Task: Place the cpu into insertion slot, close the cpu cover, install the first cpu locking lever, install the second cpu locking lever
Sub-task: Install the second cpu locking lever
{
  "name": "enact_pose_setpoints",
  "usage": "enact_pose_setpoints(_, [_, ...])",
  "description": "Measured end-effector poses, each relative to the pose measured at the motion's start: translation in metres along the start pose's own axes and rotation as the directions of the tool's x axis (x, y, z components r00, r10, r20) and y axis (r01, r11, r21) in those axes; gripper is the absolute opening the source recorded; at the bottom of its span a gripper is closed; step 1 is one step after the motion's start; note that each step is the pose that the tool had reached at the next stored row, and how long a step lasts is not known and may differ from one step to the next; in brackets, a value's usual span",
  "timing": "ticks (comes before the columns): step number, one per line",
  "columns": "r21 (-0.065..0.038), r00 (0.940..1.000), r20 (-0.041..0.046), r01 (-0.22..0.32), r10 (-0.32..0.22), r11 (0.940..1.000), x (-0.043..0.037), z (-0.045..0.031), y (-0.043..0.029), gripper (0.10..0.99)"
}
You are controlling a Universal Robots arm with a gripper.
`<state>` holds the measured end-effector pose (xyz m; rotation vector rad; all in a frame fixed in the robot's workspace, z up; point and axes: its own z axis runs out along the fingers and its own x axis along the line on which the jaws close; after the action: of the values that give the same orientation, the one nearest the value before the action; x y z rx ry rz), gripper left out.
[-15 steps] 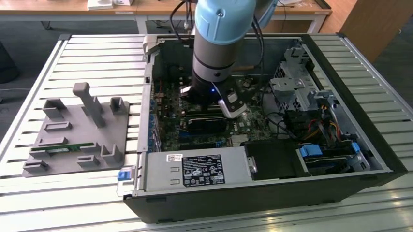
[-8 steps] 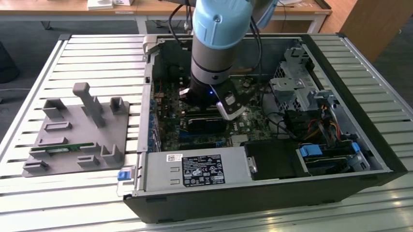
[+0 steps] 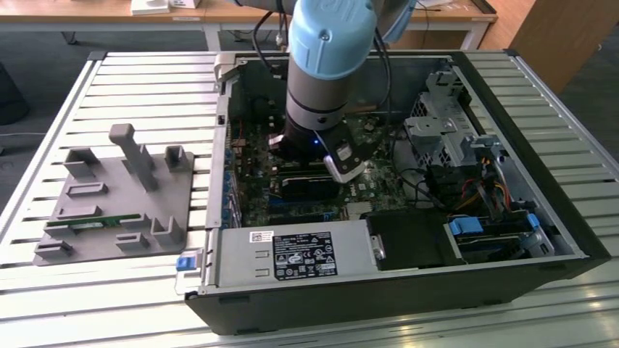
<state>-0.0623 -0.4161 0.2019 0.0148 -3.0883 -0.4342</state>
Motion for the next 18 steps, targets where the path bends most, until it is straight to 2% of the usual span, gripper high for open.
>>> enact_pose_setpoints(18, [-0.008, 1.0, 0.0001, 0.0, 0.0, 1.0, 0.0031, 0.0083, -0.0002, 0.106])
